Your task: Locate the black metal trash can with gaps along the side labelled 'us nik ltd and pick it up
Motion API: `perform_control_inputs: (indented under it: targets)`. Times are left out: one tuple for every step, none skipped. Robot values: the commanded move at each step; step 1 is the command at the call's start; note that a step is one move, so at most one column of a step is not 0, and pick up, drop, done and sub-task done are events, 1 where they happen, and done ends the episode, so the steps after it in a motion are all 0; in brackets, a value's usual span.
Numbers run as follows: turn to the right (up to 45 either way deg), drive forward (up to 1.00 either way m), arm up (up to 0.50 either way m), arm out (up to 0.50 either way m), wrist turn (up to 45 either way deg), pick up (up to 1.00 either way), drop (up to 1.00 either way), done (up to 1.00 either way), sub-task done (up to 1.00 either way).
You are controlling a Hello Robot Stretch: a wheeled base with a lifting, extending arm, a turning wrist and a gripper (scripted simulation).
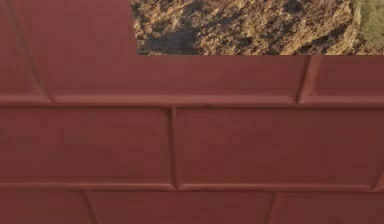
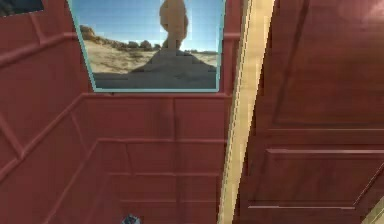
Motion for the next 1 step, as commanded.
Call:
perform_control_inputs:
  targets:
    - [-21.0,0.0,0.0,0.0,0.0,0.0,0.0,0.0,0.0]
